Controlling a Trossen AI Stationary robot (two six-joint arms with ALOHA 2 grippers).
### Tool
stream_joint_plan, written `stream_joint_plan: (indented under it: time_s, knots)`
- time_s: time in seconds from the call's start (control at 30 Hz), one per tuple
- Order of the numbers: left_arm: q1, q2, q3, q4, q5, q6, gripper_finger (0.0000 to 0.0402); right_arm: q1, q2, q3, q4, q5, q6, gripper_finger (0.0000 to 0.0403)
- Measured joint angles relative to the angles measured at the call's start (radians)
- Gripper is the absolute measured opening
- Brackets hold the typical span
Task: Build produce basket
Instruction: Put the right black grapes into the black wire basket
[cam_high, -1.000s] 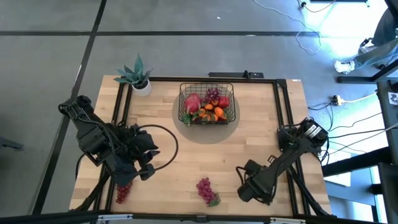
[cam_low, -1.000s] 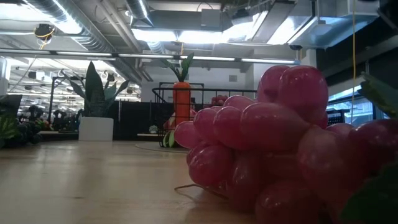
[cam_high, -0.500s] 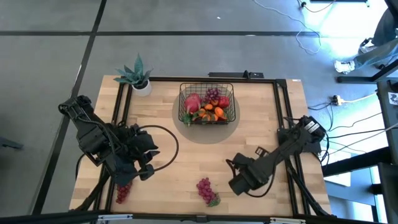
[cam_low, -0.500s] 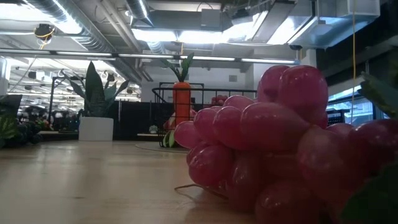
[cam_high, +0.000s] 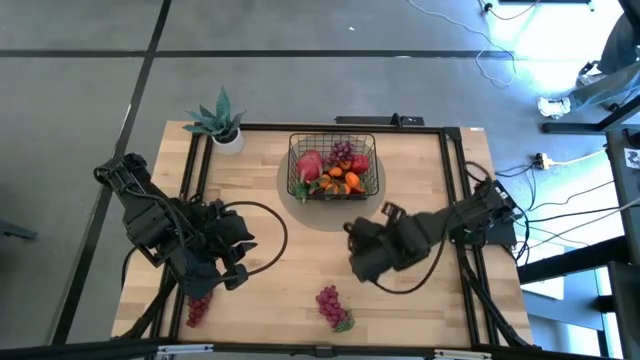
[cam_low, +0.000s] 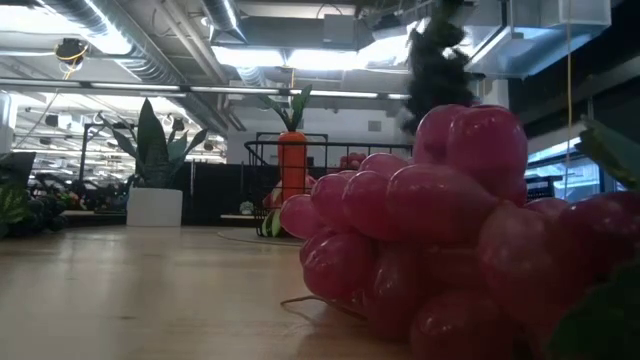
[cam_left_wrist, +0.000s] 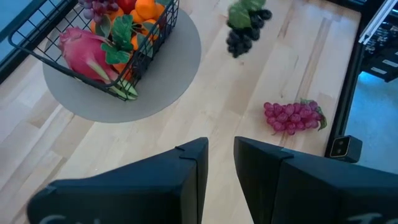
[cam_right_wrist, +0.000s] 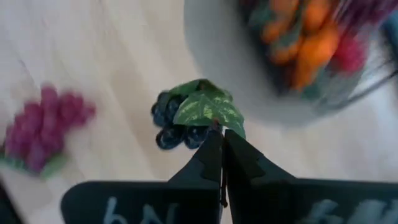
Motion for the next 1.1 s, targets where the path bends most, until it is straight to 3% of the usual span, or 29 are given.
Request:
stream_joint_plan:
  time_s: [0.3,0.47,0.77,1.1]
  knots:
    - [0.000,0.000,0.000,0.001,0.000,-0.002,0.0066,-0.126,0.000,0.289,0.001,0.300,-0.292,0.0000]
    - [0.000,0.000,0.000,0.007,-0.016,-0.001,0.0066,-0.234,0.000,0.373,0.002,0.416,-0.413,0.0000]
    - [0.001,0.000,0.000,0.014,-0.167,0.000,0.0066,-0.454,0.000,0.274,-0.001,0.430,-0.457,0.0000]
    - [0.021,0.000,0.000,0.014,-0.172,-0.001,0.0066,-0.578,0.000,0.037,0.077,0.339,-0.497,0.0000]
